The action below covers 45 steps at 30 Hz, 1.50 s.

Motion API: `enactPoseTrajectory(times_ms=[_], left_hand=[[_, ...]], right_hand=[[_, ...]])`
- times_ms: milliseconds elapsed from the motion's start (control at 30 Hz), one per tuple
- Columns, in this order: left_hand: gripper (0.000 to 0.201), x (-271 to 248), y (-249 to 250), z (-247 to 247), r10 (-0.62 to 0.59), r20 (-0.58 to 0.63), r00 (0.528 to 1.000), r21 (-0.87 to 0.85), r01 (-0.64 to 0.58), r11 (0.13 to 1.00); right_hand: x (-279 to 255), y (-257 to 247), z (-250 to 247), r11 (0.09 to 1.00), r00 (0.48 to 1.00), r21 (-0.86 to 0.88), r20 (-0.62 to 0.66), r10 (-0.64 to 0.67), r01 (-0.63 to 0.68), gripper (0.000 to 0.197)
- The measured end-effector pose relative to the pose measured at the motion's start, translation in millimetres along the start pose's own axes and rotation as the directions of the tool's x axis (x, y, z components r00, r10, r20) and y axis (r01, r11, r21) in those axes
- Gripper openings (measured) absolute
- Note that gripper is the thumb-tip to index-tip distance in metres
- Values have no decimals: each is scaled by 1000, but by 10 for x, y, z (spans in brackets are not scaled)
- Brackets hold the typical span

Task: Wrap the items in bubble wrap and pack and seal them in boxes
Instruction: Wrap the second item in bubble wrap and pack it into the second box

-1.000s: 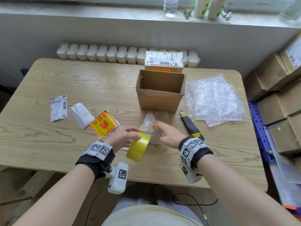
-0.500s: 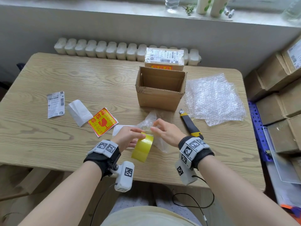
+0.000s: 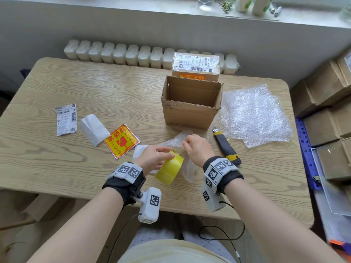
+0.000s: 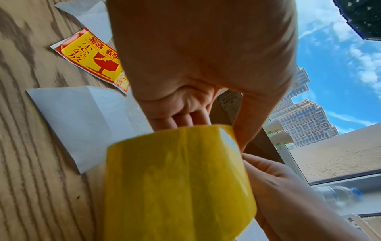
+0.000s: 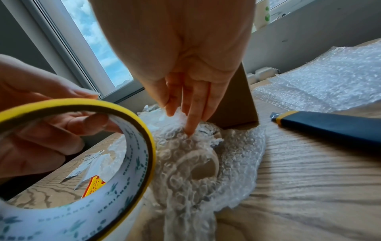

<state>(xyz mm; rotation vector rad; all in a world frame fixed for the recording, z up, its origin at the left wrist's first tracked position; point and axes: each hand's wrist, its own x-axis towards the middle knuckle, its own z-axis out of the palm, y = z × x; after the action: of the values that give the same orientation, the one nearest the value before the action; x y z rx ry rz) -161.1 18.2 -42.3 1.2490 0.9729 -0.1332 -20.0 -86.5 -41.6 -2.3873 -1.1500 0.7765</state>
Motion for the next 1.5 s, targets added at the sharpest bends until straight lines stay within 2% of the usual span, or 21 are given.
enactPoseTrajectory(times_ms=[67, 200, 333, 367, 400, 433, 500, 533, 600, 633, 733, 800, 900, 967, 1100, 1167, 1233, 1333, 1500], left_hand=[[46, 11, -18, 15, 29, -26, 999, 49, -28, 998], [28, 0, -17, 35, 97, -89, 991, 111, -87, 990], [41, 35, -45, -39, 113, -177, 978, 128, -91, 988], [36, 36, -55, -60, 114, -181, 977, 134, -91, 987], [30, 35, -66, -75, 125, -176, 977, 137, -101, 985], [27, 29, -66, -79, 134, -167, 977, 134, -112, 985], [32, 31, -75, -78, 153, -156, 976, 129, -134, 983], [36, 31, -73, -76, 157, -155, 975, 123, -139, 983], [44, 41, -68, -89, 142, -164, 976, 103, -126, 987], [46, 41, -67, -104, 125, -173, 977, 95, -110, 989], [33, 41, -66, -147, 122, -194, 973, 88, -107, 990], [34, 11, -55, -163, 116, -153, 981, 87, -104, 991], [55, -77, -38, -175, 104, -28, 994, 88, -102, 991], [65, -102, -34, -197, 111, -7, 994, 105, -110, 988], [36, -103, 27, -225, 154, -80, 985, 236, -131, 963], [34, -101, 3, -260, 177, -114, 978, 357, -126, 926], [35, -115, -33, -286, 147, -131, 980, 452, -73, 889], [28, -111, -21, -269, 77, -103, 992, 439, -24, 898], [14, -133, 59, -250, 66, -69, 995, 427, -31, 904]], right_hand=[[40, -8, 23, 999, 999, -10, -4, 32, -32, 29], [103, -31, 57, 985, 988, -80, 13, 154, -152, 32], [125, 3, -2, 957, 968, -147, -27, 249, -250, 43], [108, 14, 9, 968, 976, -131, -53, 210, -216, 42], [79, 29, 35, 988, 991, -107, -83, 104, -113, 41], [53, 42, 70, 994, 994, -99, -93, -55, 46, 43], [-1, 42, 146, 936, 941, -100, 10, -339, 339, 65], [-32, 32, 167, 915, 917, -84, 101, -385, 394, 72], [-59, 57, 191, 922, 902, -66, 244, -357, 383, 78], [-61, 87, 198, 924, 900, -85, 274, -339, 374, 83], [-27, 162, 281, 902, 907, -211, 280, -314, 377, 106], [12, 183, 374, 894, 919, -261, 254, -301, 365, 117], [57, 213, 436, 892, 933, -295, 219, -286, 343, 107], [71, 242, 447, 886, 935, -312, 200, -292, 343, 103], [104, 274, 474, 889, 937, -307, 193, -291, 340, 105], [115, 274, 438, 910, 948, -282, 181, -261, 304, 100], [120, 270, 387, 915, 951, -279, 191, -245, 292, 97], [118, 273, 368, 915, 947, -266, 194, -256, 302, 97], [24, 304, 316, 912, 949, -282, 189, -253, 299, 101]])
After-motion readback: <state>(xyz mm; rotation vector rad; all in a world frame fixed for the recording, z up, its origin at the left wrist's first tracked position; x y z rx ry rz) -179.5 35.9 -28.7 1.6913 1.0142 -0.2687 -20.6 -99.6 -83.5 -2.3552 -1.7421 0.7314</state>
